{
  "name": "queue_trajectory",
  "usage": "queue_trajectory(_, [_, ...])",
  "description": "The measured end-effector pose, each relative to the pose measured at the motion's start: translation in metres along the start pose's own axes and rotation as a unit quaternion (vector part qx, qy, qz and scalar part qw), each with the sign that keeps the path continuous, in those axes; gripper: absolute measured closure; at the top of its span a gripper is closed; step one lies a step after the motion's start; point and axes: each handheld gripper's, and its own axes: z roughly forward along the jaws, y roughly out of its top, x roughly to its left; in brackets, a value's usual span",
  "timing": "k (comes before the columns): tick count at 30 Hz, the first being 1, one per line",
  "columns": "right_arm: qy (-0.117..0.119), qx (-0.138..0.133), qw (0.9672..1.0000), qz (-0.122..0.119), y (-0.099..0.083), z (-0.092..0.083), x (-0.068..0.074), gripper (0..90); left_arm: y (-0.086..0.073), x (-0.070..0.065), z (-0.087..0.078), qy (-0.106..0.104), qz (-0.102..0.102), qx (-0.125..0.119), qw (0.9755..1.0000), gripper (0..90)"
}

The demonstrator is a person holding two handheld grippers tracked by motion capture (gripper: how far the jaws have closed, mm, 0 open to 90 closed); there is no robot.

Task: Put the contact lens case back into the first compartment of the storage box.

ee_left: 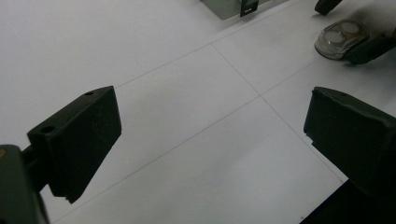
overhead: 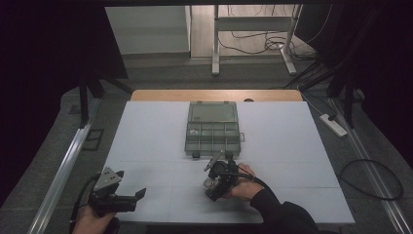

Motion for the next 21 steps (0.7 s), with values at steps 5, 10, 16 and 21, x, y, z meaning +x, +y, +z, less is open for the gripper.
queue_trajectory(5, [0.016,-0.013,0.9996,-0.021,0.000,-0.009,0.002,40.1,0.000,0.000,0.000,0.000,0.001,0.000,1.0000,3.9])
queue_trajectory(10, [0.014,-0.005,0.9996,-0.023,0.001,-0.010,0.002,43.5,0.000,0.000,0.000,0.000,0.002,0.000,1.0000,3.9])
queue_trajectory(16, [0.013,-0.007,0.9998,-0.012,0.001,-0.011,0.003,44.4,0.000,0.000,0.000,-0.001,0.002,0.000,1.0000,3.9])
queue_trajectory(21, [0.023,-0.024,0.9994,-0.002,0.003,-0.014,0.003,45.1,0.000,0.000,0.000,-0.001,0.003,0.000,1.0000,3.9])
